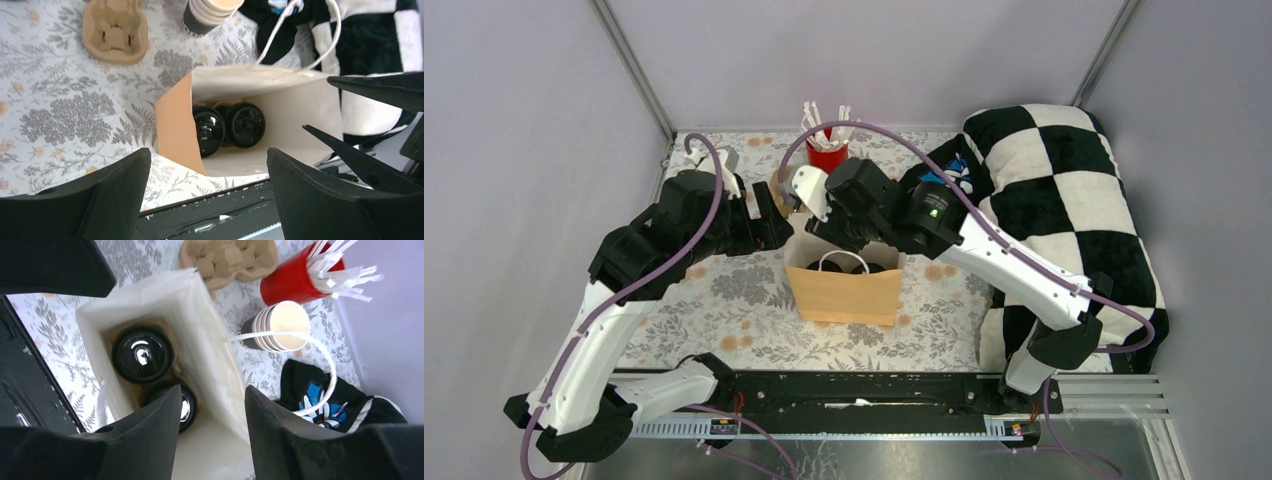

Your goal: Pack the takeout coffee

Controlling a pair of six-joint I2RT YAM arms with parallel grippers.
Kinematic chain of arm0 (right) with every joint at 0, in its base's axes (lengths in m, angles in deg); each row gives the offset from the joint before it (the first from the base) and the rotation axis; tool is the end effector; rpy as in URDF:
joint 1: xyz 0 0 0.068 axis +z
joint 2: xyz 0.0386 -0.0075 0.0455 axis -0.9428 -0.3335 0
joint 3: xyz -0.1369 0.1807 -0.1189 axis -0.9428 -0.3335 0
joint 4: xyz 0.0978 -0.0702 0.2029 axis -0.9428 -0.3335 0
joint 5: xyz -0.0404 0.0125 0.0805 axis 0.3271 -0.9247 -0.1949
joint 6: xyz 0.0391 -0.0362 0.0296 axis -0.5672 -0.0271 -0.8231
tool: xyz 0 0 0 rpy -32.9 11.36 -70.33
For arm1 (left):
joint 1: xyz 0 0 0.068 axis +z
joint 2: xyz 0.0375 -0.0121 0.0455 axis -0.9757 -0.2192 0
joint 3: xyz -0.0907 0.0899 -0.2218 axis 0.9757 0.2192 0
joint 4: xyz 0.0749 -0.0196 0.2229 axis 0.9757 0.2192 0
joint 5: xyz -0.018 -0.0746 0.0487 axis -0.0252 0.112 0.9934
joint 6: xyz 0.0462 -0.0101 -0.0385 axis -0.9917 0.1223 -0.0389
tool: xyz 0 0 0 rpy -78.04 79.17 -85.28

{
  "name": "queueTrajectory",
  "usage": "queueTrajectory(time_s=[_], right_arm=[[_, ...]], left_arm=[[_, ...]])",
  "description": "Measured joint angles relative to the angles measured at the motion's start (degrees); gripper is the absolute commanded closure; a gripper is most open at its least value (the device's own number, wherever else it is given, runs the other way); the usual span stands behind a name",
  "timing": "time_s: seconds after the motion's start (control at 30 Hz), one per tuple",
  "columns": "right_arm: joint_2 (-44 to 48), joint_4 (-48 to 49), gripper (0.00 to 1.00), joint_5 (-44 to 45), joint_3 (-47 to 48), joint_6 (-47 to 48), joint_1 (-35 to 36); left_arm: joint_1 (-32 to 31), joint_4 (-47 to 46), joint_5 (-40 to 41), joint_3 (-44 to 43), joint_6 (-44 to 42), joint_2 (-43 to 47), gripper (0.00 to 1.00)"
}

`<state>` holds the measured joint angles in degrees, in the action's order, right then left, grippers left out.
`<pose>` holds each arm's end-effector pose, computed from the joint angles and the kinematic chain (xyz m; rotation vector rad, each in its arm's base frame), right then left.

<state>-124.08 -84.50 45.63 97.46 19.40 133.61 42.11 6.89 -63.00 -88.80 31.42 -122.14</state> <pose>0.1546 0.2824 0.4327 -1.2992 1.6851 0.2179 0.1183 -0.0766 0.4232 -0.0856 2.2090 -0.5748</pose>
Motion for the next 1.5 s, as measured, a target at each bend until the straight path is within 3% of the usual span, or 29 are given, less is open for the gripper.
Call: queueTrajectory(time_s=[0.07,0.17,0.2,0.33,0.47,0.57,0.7,0.93,1.2,1.43,1.5], right_arm=[[-0.11,-1.09,0.30,0.26,3.61,-0.61,0.00],[-0.26,-2.36,0.03,1.33,8.50,-2.10,0.00],[-0.24,-2.58,0.01,2.27,10.12,-2.82,0.00],[1.86,-2.21,0.00,9.60,11.96,-6.14,-0.02],[8.63,-1.46,0.00,17.99,6.82,-10.88,-0.81],[14.29,-2.05,0.00,18.69,3.08,-15.37,-5.51],[19.52,-2.62,0.00,16.44,-2.47,-19.63,-14.82],[18.64,-3.48,0.00,3.93,-10.56,-25.16,-31.63],[15.93,-3.78,0.00,-2.16,-18.38,-26.38,-33.70],[13.88,-4.04,0.00,-2.27,-17.94,-25.59,-35.23],[12.63,-4.09,0.00,-2.27,-17.20,-25.18,-36.02]], left_arm=[[0.00,-0.44,1.09,-1.77,0.00,0.07,0.06],[0.00,-1.64,2.45,-4.20,0.04,-0.39,0.05],[0.00,-2.10,2.78,-4.92,0.07,-0.98,0.05],[0.00,-4.98,4.17,-7.67,0.04,-4.26,0.03],[0.20,-9.05,5.25,-10.19,-0.59,-10.88,0.03],[1.64,-12.81,4.92,-12.46,-1.49,-18.23,0.06],[5.53,-16.98,3.02,-15.15,-2.32,-28.15,0.12],[14.36,-23.12,-1.18,-18.88,-4.20,-41.64,0.36],[21.40,-32.26,-3.06,-27.34,-9.68,-56.70,0.61],[25.66,-39.21,-11.15,-31.61,-8.61,-66.84,0.59],[26.29,-40.15,-12.13,-30.32,-8.48,-67.12,0.54]])
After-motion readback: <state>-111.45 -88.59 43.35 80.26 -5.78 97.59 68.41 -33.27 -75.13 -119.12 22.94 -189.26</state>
